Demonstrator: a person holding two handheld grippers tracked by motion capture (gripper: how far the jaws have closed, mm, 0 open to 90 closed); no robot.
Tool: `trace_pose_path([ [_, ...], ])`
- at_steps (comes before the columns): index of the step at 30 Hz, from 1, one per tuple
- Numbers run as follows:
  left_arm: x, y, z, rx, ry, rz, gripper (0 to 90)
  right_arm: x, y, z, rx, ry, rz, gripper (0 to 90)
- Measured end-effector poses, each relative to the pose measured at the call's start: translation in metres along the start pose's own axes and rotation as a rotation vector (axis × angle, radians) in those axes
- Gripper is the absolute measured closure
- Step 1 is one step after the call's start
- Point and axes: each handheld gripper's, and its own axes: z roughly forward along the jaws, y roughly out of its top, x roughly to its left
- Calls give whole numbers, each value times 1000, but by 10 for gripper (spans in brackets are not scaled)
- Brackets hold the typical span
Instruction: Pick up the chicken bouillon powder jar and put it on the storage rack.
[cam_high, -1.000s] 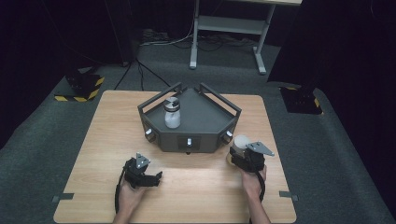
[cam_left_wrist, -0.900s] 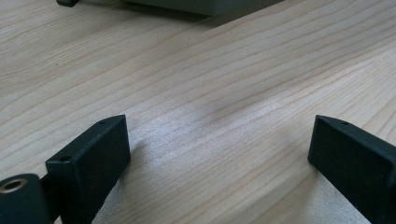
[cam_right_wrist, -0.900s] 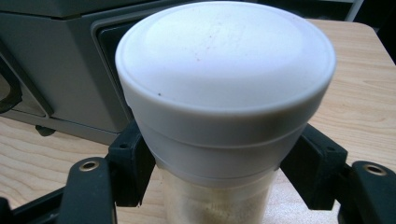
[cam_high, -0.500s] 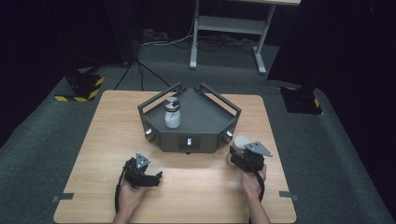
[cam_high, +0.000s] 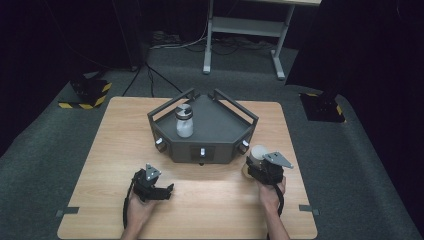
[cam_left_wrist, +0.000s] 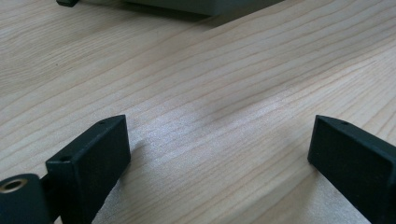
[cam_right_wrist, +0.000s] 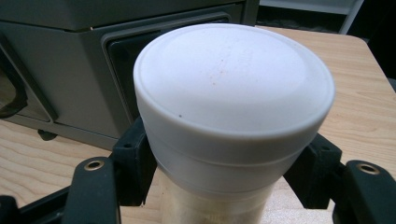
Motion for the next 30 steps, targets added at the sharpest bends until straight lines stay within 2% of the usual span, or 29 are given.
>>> trace_pose_path([
  [15, 0, 0, 0, 0, 0, 0, 57, -5, 6, -8, -5, 27, -15, 349],
  [25, 0, 0, 0, 0, 0, 1, 57, -10, 19, -15, 5, 47, -43, 350],
  [30, 0, 0, 0, 0, 0, 0, 57, -14, 26, -21, -1, 67, -29, 350],
])
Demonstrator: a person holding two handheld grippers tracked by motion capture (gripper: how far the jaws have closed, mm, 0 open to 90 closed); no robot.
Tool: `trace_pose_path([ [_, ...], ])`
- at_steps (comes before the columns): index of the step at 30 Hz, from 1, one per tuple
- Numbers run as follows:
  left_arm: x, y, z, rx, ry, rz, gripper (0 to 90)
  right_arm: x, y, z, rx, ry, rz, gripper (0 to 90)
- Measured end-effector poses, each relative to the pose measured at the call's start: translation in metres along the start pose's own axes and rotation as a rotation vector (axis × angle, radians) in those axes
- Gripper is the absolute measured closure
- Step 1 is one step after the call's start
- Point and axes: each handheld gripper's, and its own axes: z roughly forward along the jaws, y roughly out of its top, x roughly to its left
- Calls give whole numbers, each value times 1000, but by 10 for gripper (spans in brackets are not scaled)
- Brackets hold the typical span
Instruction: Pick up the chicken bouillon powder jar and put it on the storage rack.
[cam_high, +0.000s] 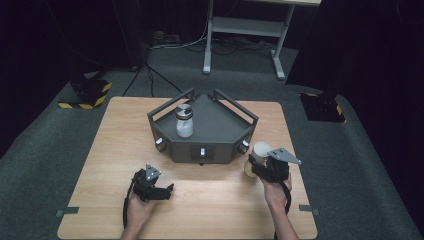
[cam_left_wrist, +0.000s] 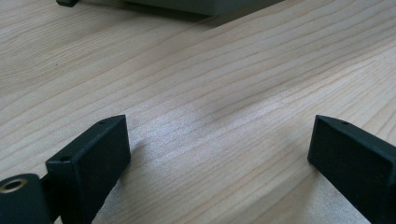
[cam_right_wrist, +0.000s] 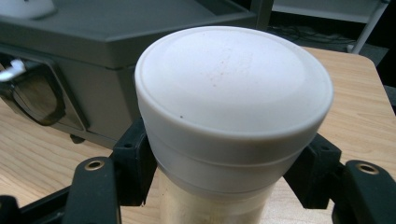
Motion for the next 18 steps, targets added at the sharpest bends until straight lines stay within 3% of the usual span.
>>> trace_pose_path([
  [9, 0, 0, 0, 0, 0, 1, 58, -7, 15, -8, -5, 38, 11, 350],
  [18, 0, 0, 0, 1, 0, 0, 58, -9, 34, -17, -9, 63, -19, 350],
])
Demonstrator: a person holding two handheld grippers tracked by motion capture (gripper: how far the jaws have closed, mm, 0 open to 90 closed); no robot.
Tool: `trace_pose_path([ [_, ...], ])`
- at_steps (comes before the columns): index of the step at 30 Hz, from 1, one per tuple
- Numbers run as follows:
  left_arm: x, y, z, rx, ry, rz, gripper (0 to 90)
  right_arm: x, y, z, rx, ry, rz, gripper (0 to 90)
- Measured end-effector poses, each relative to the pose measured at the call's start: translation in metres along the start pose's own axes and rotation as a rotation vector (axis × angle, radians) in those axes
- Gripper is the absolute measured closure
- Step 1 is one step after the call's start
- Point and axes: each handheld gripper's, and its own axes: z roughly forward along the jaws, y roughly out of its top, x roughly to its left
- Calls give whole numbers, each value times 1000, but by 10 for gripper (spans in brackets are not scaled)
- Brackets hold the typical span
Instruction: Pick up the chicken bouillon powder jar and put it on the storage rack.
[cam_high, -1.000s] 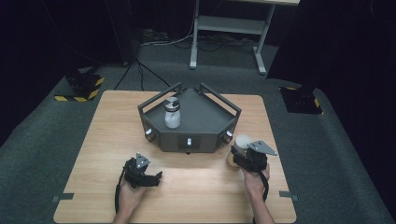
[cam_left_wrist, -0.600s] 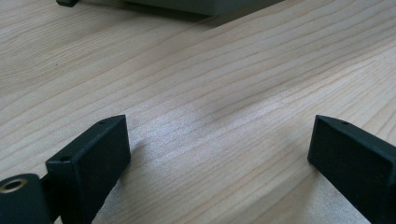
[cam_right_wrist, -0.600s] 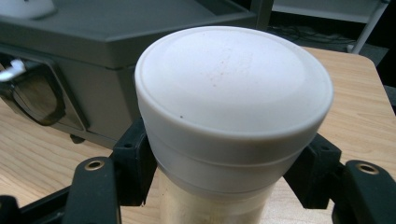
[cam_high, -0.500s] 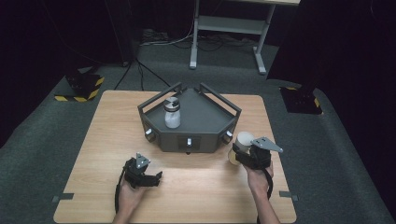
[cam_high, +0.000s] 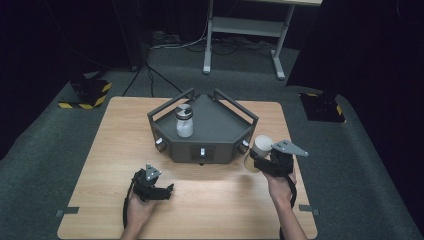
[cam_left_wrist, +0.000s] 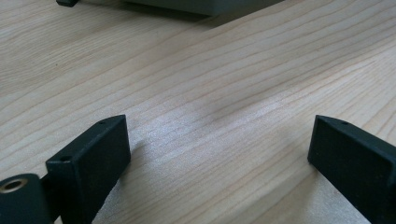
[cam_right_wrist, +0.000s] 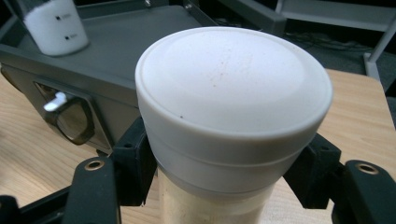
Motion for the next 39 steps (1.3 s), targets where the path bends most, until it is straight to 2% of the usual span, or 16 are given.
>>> trace_pose_path([
  [2, 0, 0, 0, 0, 0, 0, 58, 0, 6, -3, -4, 8, -8, 350],
  [7, 0, 0, 0, 0, 0, 0, 57, -4, 17, -7, -11, 40, 10, 351],
  [18, 0, 0, 0, 0, 0, 0, 57, -2, 39, -7, -24, 73, -10, 351],
  [29, 0, 0, 0, 0, 0, 0, 58, 6, 65, 1, -40, 99, -41, 350],
  [39, 0, 0, 0, 0, 0, 0, 58, 15, 88, 15, -46, 119, -57, 351],
])
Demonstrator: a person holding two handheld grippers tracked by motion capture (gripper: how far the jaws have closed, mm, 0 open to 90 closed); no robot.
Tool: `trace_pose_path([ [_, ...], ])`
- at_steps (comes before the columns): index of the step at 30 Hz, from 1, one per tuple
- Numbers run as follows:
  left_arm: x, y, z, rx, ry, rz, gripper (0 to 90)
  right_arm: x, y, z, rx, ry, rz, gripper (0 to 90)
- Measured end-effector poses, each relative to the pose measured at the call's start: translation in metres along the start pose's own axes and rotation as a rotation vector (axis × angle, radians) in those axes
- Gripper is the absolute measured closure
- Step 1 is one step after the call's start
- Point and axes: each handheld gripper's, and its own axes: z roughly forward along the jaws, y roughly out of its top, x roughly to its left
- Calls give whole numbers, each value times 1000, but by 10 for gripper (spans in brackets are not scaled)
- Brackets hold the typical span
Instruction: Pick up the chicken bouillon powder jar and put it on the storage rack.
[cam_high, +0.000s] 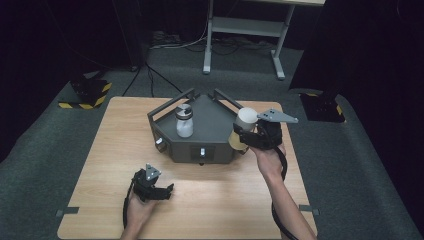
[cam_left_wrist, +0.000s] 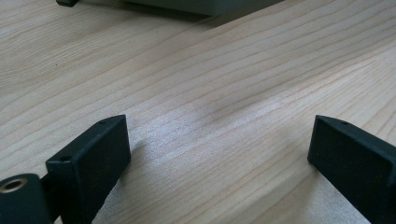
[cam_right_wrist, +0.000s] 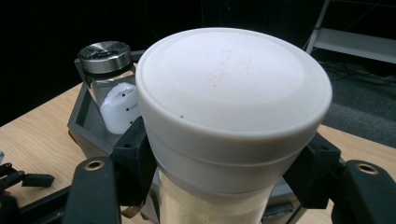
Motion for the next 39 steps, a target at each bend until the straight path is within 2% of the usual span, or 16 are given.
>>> trace_pose_path([
  [6, 0, 0, 0, 0, 0, 0, 58, 2, 6, 9, 2, 4, 3, 351],
  [15, 0, 0, 0, 0, -1, 0, 58, 8, 19, 25, 20, -11, -18, 351],
  [31, 0, 0, 0, 0, 0, -1, 58, 17, 27, 55, 39, -29, -22, 351],
  [39, 0, 0, 0, -1, 0, -2, 58, 22, 25, 70, 47, -38, -34, 351],
])
